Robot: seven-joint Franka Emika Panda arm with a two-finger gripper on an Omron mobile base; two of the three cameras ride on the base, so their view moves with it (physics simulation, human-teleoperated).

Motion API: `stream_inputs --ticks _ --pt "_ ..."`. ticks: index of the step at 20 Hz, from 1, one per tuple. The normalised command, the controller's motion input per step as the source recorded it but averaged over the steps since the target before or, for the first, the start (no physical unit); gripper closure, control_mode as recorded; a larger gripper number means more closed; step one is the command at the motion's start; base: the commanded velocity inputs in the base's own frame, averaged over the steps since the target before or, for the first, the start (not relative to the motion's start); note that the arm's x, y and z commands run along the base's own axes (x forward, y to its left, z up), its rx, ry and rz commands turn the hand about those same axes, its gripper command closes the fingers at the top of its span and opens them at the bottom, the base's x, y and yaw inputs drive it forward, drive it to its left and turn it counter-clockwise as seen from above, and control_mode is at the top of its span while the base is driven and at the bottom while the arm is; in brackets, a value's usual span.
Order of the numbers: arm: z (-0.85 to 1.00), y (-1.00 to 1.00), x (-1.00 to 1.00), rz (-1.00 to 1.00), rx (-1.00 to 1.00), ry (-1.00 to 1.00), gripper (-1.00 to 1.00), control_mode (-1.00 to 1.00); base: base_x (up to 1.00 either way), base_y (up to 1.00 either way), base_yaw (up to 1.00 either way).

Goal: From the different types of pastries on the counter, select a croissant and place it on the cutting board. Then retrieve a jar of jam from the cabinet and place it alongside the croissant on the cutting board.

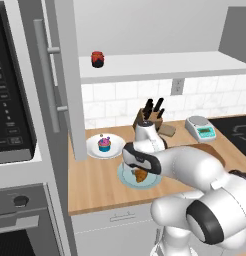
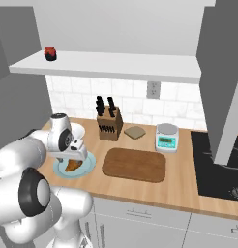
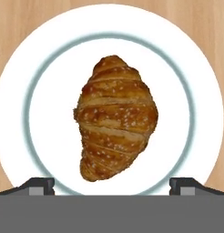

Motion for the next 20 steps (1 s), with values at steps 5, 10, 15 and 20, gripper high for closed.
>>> stream_inputs --ticks 5,10,15,20 --pt "-0.18 0.0 0.0 0.0 0.0 0.01 -1.0 -1.0 0.0 0.0 0.0" --pt "-0.18 0.0 0.0 0.0 0.0 0.0 -1.0 -1.0 0.0 0.0 0.0" --pt "-0.02 0.0 0.12 0.0 0.0 0.01 -1.0 -1.0 0.0 0.0 0.0" --pt "-0.03 0.0 0.11 0.0 0.0 0.01 -1.0 -1.0 0.0 0.0 0.0"
